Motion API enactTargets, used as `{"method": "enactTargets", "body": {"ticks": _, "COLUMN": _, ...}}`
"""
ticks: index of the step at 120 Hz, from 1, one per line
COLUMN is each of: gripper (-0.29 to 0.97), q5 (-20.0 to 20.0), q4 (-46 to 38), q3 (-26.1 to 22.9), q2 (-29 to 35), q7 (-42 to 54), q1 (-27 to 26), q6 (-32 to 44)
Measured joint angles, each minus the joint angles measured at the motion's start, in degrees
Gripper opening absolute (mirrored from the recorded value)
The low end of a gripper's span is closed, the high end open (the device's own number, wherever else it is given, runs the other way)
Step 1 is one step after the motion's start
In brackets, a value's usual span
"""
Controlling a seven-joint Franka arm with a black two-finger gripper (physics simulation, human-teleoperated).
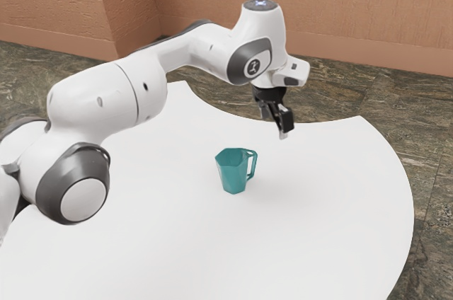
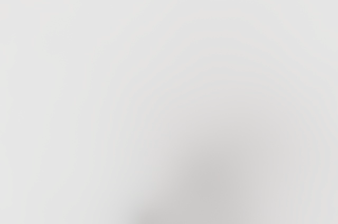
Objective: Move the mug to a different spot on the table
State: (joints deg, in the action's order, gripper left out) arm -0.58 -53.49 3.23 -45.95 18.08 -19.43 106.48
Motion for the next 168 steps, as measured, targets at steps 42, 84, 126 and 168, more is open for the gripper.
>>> {"method": "enactTargets", "body": {"ticks": 42, "gripper": 0.65, "q5": -5.2, "q4": 34.7, "q3": 0.3, "q2": -21.9, "q7": -1.5, "q1": 2.1, "q6": -21.6}}
{"method": "enactTargets", "body": {"ticks": 84, "gripper": 0.65, "q5": -6.1, "q4": 36.6, "q3": -2.2, "q2": -23.9, "q7": -5.4, "q1": 2.8, "q6": -21.0}}
{"method": "enactTargets", "body": {"ticks": 126, "gripper": 0.65, "q5": -5.9, "q4": 33.1, "q3": -5.7, "q2": -26.8, "q7": -7.0, "q1": 5.5, "q6": -12.8}}
{"method": "enactTargets", "body": {"ticks": 168, "gripper": 0.54, "q5": -5.9, "q4": 33.1, "q3": -5.7, "q2": -27.5, "q7": -8.4, "q1": 6.5, "q6": -16.0}}
